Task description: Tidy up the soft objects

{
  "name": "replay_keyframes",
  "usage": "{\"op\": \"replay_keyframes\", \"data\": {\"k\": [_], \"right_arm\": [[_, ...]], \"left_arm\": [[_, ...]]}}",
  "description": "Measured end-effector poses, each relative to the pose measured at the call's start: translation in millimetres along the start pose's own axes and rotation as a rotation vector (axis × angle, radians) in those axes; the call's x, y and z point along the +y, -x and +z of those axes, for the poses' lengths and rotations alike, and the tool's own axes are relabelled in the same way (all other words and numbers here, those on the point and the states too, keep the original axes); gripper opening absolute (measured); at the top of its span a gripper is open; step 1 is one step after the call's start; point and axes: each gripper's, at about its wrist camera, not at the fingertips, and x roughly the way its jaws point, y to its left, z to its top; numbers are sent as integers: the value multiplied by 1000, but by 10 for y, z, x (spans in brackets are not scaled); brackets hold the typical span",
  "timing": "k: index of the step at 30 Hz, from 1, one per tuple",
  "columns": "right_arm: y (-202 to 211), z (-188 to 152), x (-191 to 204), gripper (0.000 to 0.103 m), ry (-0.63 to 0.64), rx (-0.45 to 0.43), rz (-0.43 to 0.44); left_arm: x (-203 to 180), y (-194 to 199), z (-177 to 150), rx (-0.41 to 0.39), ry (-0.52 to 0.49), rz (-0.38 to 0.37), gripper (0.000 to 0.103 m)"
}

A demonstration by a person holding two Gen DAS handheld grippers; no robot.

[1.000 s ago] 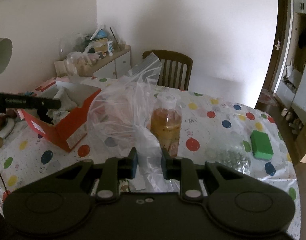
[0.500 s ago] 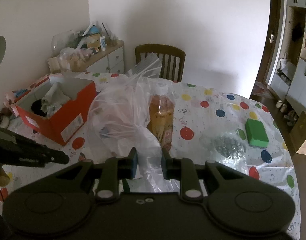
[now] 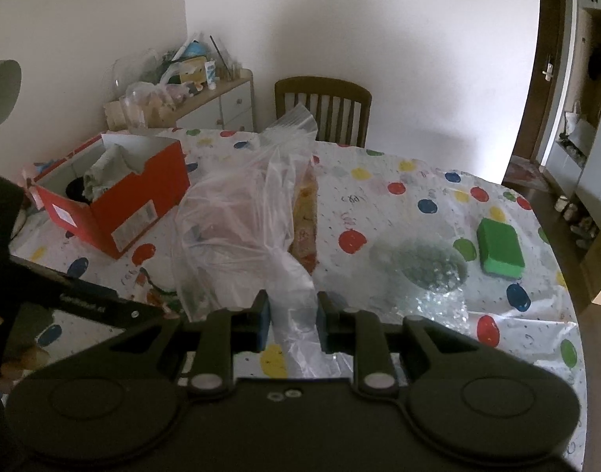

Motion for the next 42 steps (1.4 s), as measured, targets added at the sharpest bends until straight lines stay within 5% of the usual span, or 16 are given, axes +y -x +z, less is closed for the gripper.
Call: {"op": "replay_keyframes", "data": {"k": [6, 26, 29, 32, 33, 42], "right_arm": [[7, -50, -123, 23, -3, 5, 2], [-107, -105, -187, 23, 5, 42, 1], [-123, -105, -179, 23, 5, 48, -1], [-132, -109, -166, 23, 4, 53, -3], [-134, -109, -155, 23, 4, 55, -3], [-151, -83, -53, 23, 11, 54, -5]], "left_arm": [[-122, -278, 12, 12, 71, 18, 101], [-347, -666, -83, 55, -10, 185, 100], [-374, -668, -108, 46, -35, 196, 86], [-390, -631, -126, 30, -57, 184, 34], [-398, -617, -134, 27, -66, 159, 27], [-504, -501, -199, 2, -162, 85, 14]]}}
